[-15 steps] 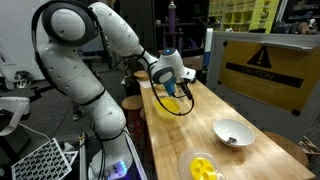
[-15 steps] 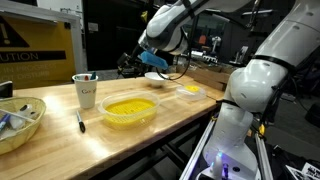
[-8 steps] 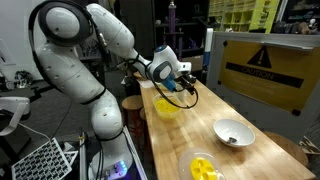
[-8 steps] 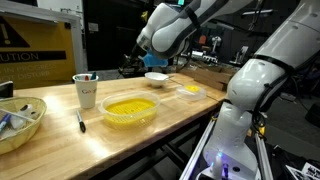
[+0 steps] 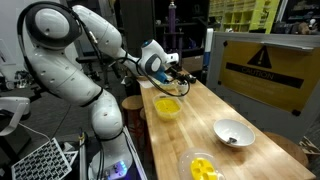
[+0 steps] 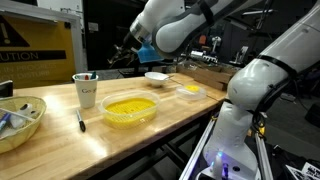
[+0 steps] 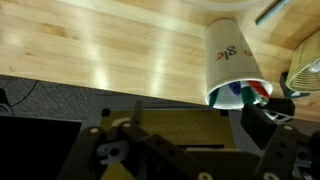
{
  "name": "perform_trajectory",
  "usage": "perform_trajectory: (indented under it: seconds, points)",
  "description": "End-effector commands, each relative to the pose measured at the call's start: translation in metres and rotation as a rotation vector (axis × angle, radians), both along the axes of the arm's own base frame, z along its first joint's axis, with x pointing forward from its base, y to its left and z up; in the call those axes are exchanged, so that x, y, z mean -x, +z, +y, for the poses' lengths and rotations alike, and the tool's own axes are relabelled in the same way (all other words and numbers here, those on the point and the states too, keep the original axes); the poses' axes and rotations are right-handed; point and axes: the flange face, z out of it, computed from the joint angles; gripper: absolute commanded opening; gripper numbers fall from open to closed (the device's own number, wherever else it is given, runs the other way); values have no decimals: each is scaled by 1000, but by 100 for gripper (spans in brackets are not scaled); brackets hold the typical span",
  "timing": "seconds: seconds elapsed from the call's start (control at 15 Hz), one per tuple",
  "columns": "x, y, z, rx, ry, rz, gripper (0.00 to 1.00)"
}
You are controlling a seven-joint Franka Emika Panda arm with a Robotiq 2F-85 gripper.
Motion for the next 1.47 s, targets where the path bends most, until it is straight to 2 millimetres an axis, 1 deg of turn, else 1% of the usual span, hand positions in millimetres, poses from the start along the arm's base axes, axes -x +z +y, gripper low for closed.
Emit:
perform_trajectory:
  seconds: [0.0,0.07,0.2,0.27,0.47,1.4]
  points:
    - [12,10,22,-2,44,-41,100]
    - [19,9,26,-1,55,-38,100]
    - [17,11,36,0,73,-36,100]
    - [12,7,30,4,70,-21,100]
    - [14,7,34,6,80,-23,100]
    - [14,8,35,6,80,-24,100]
